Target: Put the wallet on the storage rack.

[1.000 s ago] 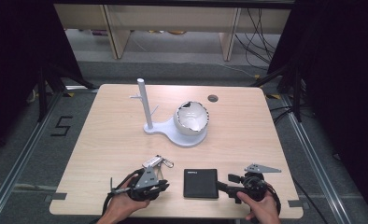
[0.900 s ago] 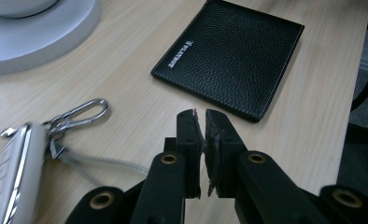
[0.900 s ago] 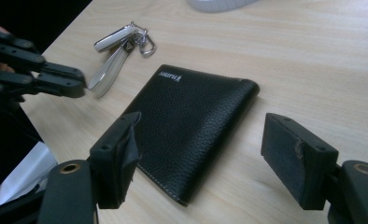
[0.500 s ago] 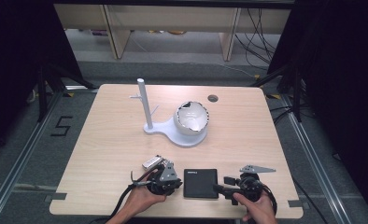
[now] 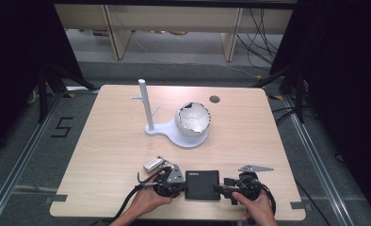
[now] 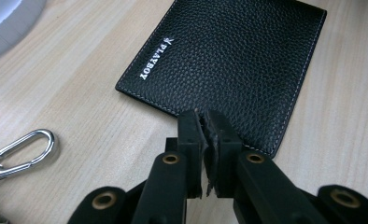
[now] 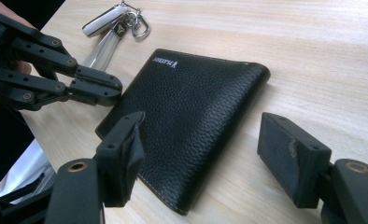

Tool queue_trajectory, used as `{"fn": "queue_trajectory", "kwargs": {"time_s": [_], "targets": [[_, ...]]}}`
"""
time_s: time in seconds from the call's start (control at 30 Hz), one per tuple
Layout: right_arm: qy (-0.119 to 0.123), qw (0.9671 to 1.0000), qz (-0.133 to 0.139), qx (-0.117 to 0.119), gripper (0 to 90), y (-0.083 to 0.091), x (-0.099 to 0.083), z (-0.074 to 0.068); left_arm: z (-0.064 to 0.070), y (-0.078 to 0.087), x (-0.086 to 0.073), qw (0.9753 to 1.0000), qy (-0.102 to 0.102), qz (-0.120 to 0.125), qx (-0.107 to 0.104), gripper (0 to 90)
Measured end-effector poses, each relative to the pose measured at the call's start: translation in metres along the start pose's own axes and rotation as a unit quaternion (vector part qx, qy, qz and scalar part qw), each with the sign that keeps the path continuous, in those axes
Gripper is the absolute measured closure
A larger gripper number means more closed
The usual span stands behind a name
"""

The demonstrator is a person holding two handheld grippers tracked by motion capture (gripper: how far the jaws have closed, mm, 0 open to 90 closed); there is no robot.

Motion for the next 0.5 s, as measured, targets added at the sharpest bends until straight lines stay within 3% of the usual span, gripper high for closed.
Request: {"fn": "queue_trajectory", "kwargs": {"time_s": [0.1,0.17,0.23,0.27,0.3,0.33,0.37,0.43,0.47,0.5], "targets": [[0.012,0.9999,-0.004,-0.003,33.6,-0.002,0.001,0.004,0.002,0.000,0.000,1.0000,-0.002,-0.004,-0.006,85.3],[0.001,1.0000,-0.003,-0.003,33.6,-0.003,0.003,0.004,0.006,-0.002,0.001,0.9999,0.003,0.002,-0.012,85.4],[-0.001,1.0000,-0.003,0.002,33.7,-0.004,0.004,0.005,0.009,-0.001,0.001,0.9997,-0.009,-0.006,-0.021,85.3],[-0.021,0.9997,-0.009,0.000,33.8,-0.004,0.004,0.003,0.009,0.000,-0.001,0.9992,-0.022,-0.018,-0.028,85.2],[-0.007,1.0000,-0.003,-0.004,34.3,-0.005,0.006,0.007,0.012,-0.002,0.000,0.9993,-0.018,-0.013,-0.030,85.2],[-0.019,0.9998,-0.003,-0.001,35.0,-0.006,0.006,0.006,0.012,-0.002,0.001,0.9993,-0.020,-0.013,-0.029,85.2],[0.013,0.9999,0.006,0.001,35.5,-0.008,0.010,0.012,0.012,-0.002,0.001,0.9991,-0.022,-0.016,-0.032,85.2],[0.011,0.9999,0.007,0.005,36.1,-0.008,0.012,0.012,0.016,-0.005,0.002,0.9993,-0.006,-0.005,-0.038,85.3],[0.013,0.9999,0.006,-0.004,37.0,-0.009,0.012,0.015,0.015,-0.004,0.001,0.9989,-0.020,-0.014,-0.039,85.2],[0.012,0.9999,0.007,-0.005,37.5,-0.010,0.013,0.015,0.019,-0.007,0.004,0.9992,-0.002,0.002,-0.041,85.0]]}}
Point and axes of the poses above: each handheld gripper's, and its own axes: y roughly backward along the jaws, x roughly out of its top, z roughly to its right, the point moved 9 cm from there along -y, roughly forward along the jaws, and after that the axes turned 8 degrees about z, right-handed, at the moved point
